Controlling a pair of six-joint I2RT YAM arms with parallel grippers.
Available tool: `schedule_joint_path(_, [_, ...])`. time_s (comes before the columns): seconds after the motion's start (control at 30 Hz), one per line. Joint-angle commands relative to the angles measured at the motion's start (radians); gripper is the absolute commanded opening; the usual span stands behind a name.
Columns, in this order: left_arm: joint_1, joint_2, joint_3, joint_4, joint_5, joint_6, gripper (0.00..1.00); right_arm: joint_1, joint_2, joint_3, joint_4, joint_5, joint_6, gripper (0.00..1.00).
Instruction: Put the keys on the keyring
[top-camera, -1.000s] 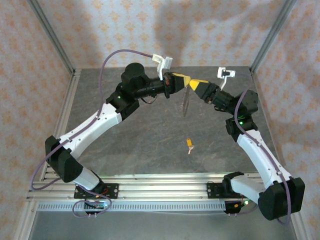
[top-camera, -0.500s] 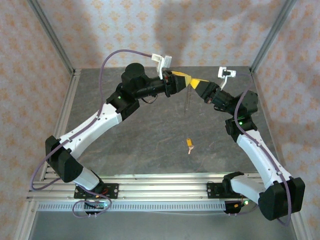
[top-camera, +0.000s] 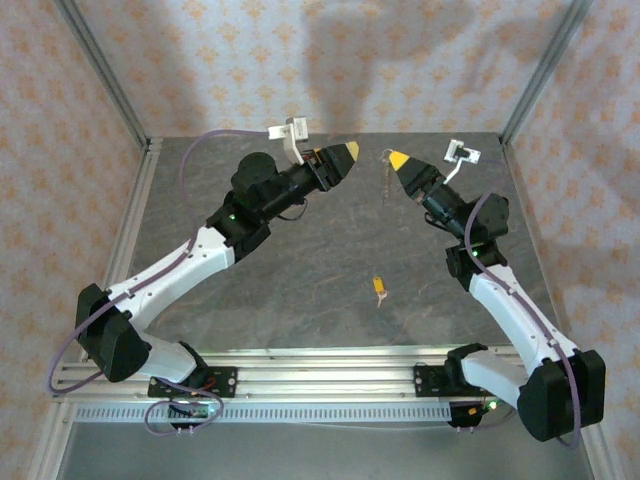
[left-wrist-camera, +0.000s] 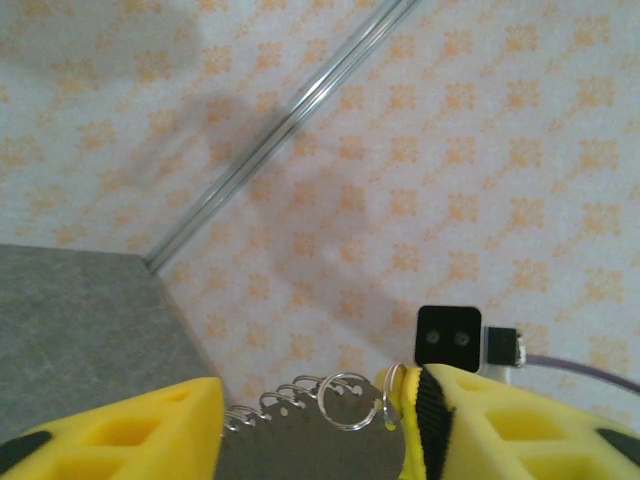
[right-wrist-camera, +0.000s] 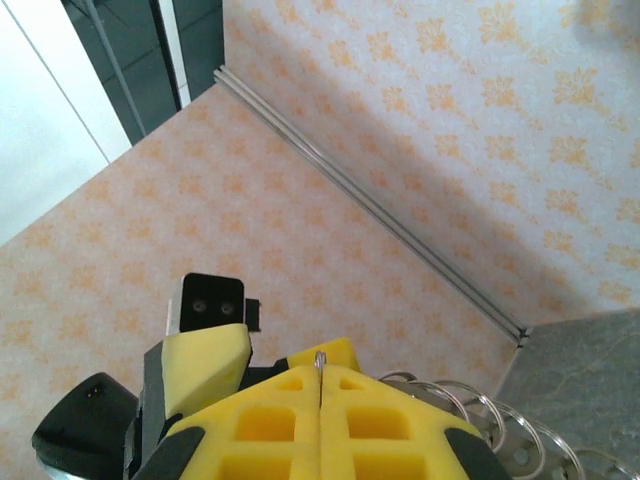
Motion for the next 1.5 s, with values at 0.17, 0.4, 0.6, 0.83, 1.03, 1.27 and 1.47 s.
schedule_joint_path(0.17, [-0.027, 0.022, 0.014, 0.100, -0.001, -0.023, 0.46, 0.049, -0.010, 0.006, 0.113, 0.035, 0.011, 0.00])
schedule_joint_path(0.4, [-0.035, 0.044, 0.033, 0.105, 0.015, -0.015, 0.45, 0.066, 0.001, 0.009, 0.118, 0.033, 0.009, 0.00])
schedule_joint_path(0.6, [-0.040, 0.063, 0.051, 0.104, 0.026, -0.015, 0.46, 0.071, 0.012, 0.012, 0.130, 0.029, 0.015, 0.00])
schedule_joint_path(0.83, [-0.044, 0.079, 0.067, 0.111, 0.040, -0.015, 0.48, 0.071, 0.021, 0.010, 0.139, 0.025, 0.019, 0.00])
schedule_joint_path(1.03, [-0.049, 0.090, 0.079, 0.117, 0.049, -0.014, 0.48, 0.073, 0.027, 0.015, 0.153, 0.020, 0.031, 0.00])
schedule_joint_path(1.27, [-0.051, 0.097, 0.089, 0.117, 0.058, -0.011, 0.46, 0.080, 0.038, 0.017, 0.161, 0.015, 0.035, 0.00])
schedule_joint_path(1.47, [-0.052, 0.097, 0.091, 0.123, 0.068, -0.009, 0.41, 0.083, 0.044, 0.020, 0.162, 0.013, 0.035, 0.00])
